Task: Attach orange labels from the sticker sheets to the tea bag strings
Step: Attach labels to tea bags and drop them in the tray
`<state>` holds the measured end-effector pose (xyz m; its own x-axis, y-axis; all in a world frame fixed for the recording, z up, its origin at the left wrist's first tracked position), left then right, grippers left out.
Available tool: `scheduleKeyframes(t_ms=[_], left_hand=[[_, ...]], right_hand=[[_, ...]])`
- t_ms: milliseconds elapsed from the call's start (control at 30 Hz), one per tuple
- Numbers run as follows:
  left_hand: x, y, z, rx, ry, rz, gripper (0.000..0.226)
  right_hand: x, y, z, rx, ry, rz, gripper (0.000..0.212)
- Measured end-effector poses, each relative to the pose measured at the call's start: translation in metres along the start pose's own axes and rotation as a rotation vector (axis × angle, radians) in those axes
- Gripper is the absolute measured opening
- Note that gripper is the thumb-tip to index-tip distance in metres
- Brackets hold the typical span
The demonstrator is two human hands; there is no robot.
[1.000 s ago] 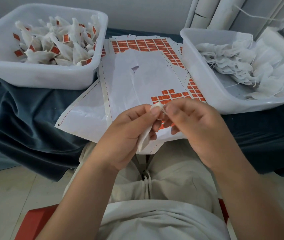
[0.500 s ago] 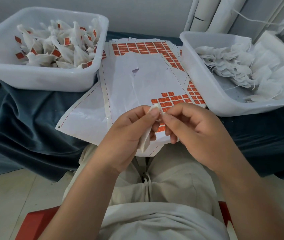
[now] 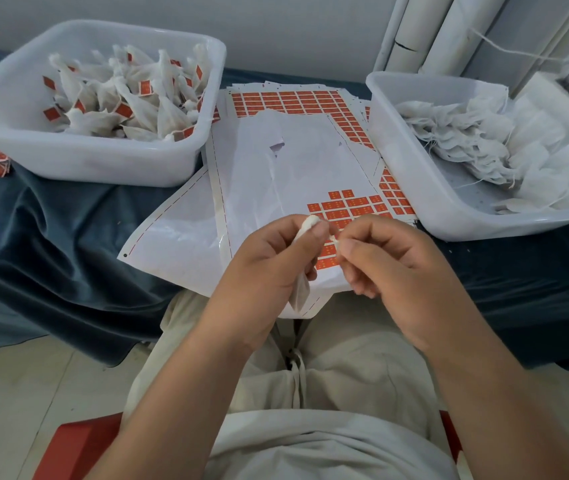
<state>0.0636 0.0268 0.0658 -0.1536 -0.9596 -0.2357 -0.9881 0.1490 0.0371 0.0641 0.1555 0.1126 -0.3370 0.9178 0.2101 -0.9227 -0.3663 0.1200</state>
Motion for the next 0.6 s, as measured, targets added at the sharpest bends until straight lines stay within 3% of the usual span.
scheduleKeyframes(t_ms=[100,267,367,500,600], left_hand=[[0.001,0.001,0.005,0.070,-0.181,-0.015,0.021],[-0.013,-0.001,0.003,0.187,-0.508,0.129,0.026],[-0.017,-0.002,0.004,0.217,-0.563,0.149,0.025],[-0.020,-0.002,0.007,0.250,-0.601,0.178,0.027],[-0.020,-0.002,0.006,0.232,-0.656,0.200,0.025]], right_hand=[[0.004,0.002,-0.008,-0.057,0.214,-0.004,0.017],[-0.002,0.009,-0.019,-0.146,0.550,-0.001,0.021],[-0.012,0.009,-0.021,-0.174,0.766,0.037,0.015],[-0.031,0.007,-0.019,-0.233,1.111,0.125,0.022],[-0.024,0.010,-0.020,-0.250,1.154,0.072,0.022]])
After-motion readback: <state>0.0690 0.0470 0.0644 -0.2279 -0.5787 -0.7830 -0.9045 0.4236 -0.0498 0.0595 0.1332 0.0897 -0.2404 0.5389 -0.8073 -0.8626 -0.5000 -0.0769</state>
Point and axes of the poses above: each hand's wrist, its own y-axis towards the middle knuckle, its own x-axis out of the back of the hand, z = x × y, the point moved 9 cm from there along y, towards the middle knuckle, and after that the axes turned 1 degree about -x, right-handed, at the moved point
